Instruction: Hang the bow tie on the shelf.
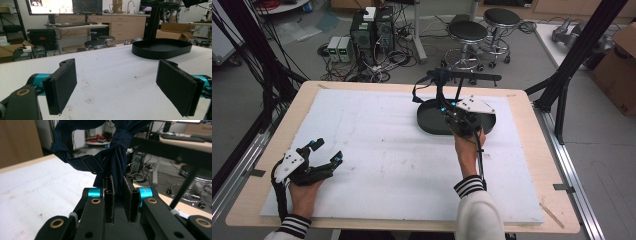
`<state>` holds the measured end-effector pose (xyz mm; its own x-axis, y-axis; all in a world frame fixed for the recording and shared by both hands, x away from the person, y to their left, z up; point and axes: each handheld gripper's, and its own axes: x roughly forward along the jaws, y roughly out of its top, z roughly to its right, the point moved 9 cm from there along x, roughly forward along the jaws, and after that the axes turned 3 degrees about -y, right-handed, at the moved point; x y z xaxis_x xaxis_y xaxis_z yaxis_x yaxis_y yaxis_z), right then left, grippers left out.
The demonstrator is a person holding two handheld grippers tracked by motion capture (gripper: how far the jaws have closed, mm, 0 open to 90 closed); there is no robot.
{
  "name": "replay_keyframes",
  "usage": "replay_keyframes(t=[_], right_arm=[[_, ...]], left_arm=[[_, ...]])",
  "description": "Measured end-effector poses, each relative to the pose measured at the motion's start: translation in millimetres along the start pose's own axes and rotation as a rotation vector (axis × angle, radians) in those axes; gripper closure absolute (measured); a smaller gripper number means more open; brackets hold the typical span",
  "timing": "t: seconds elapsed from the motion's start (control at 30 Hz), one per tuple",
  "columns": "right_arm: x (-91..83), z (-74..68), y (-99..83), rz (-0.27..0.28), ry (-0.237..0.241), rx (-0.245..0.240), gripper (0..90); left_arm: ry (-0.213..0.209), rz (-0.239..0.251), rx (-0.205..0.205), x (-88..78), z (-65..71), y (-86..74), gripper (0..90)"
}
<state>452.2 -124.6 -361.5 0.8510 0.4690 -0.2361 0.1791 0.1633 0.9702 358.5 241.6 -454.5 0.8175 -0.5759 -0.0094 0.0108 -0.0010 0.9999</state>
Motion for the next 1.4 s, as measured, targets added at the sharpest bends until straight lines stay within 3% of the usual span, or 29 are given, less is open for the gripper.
replay_keyframes(t=[0.5, 0.7, 0.87, 0.97, 1.03, 1.4], right_arm=[[-2.8, 28.9, 12.1, 0.008, -0.071, 0.013, 81.1], [-2.7, 46.8, 13.3, 0.007, -0.106, 0.019, 81.1], [1.1, 64.7, 9.1, -0.003, -0.139, 0.029, 81.1], [5.6, 72.5, 2.1, -0.018, -0.148, 0.059, 81.1], [8.5, 75.7, -0.5, -0.015, -0.151, 0.08, 81.1], [23.6, 87.0, -16.1, -0.046, -0.163, 0.1, 81.1]], left_arm=[[-0.001, 0.003, 0.002, -0.2, 0.2, 0.1, 17.1], [0.001, 0.002, -0.003, -0.5, -0.6, 0.1, 17.5], [0.002, 0.001, -0.003, -0.5, -0.9, 0.1, 17.8], [0.002, 0.002, -0.005, -0.4, -0.9, 0.1, 17.8], [0.002, 0.002, -0.004, -0.4, -1.0, 0.1, 17.8], [0.005, 0.003, -0.007, -0.4, -1.3, 0.1, 17.8]])
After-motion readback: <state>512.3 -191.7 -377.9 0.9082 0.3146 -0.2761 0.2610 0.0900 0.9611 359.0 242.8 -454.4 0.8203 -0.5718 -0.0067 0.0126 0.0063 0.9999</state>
